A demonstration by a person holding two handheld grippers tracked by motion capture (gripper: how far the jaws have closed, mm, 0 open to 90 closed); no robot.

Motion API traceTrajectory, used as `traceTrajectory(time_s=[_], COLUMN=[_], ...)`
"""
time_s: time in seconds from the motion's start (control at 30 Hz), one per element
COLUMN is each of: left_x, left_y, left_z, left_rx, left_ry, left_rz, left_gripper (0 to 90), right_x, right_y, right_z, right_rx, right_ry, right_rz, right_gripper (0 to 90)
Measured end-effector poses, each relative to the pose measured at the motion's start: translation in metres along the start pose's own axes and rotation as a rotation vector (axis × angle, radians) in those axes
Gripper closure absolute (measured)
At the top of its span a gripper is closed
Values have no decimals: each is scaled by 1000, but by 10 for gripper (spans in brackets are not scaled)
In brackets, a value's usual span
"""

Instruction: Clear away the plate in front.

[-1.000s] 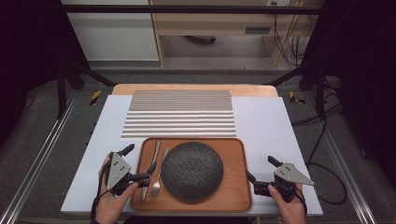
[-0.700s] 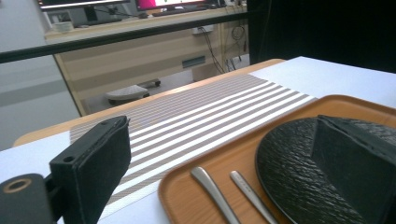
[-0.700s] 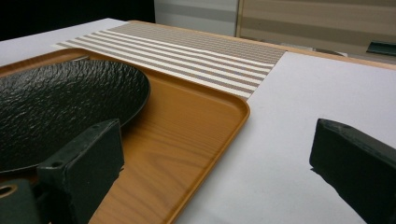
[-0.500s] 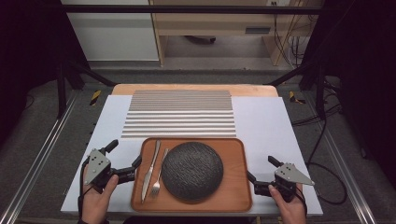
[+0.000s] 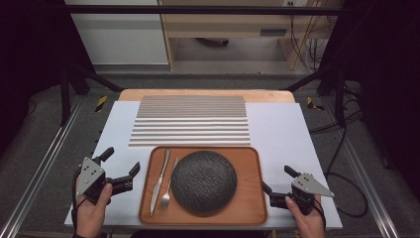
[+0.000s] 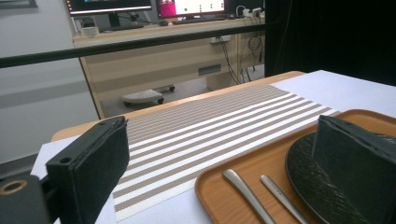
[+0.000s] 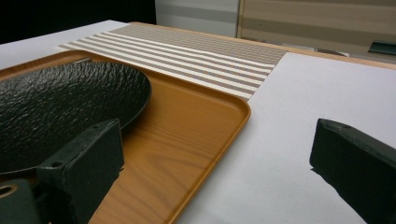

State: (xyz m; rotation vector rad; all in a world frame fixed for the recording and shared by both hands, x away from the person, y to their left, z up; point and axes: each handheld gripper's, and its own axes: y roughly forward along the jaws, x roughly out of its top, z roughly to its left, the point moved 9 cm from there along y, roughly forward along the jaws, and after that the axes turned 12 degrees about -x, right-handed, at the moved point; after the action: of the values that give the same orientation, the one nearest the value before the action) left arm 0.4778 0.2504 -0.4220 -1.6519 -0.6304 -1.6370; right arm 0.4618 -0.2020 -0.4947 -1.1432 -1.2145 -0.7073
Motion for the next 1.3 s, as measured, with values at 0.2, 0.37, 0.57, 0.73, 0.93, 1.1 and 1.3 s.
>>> traceTrajectory(time_s=[0.2,0.37,0.57,0.73,0.93,1.1,1.3], left_x=[-1,-2,-3,-8,-13,-17,-23], left_y=[-6,-9,-16,-20,-24,-25,-25], left_z=[7,12,23,31,38,41,45], left_rx=[17,28,48,66,82,86,89], left_ry=[-12,-16,-47,-50,-58,-57,-67], left_rz=[-2,-7,-24,-15,-15,-8,-1], left_gripper=[39,38,38,38,38,38,38], right_x=[0,1,1,1,1,1,1], right_y=[0,-1,-1,-1,-1,-1,-2], right_z=[0,-1,-2,-3,-4,-5,-6], right_rx=[-4,-7,-12,-14,-14,-19,-21], right_ry=[1,7,7,8,8,10,12], right_rz=[0,-2,-6,-7,-8,-8,-7], right_gripper=[31,31,31,31,31,31,31])
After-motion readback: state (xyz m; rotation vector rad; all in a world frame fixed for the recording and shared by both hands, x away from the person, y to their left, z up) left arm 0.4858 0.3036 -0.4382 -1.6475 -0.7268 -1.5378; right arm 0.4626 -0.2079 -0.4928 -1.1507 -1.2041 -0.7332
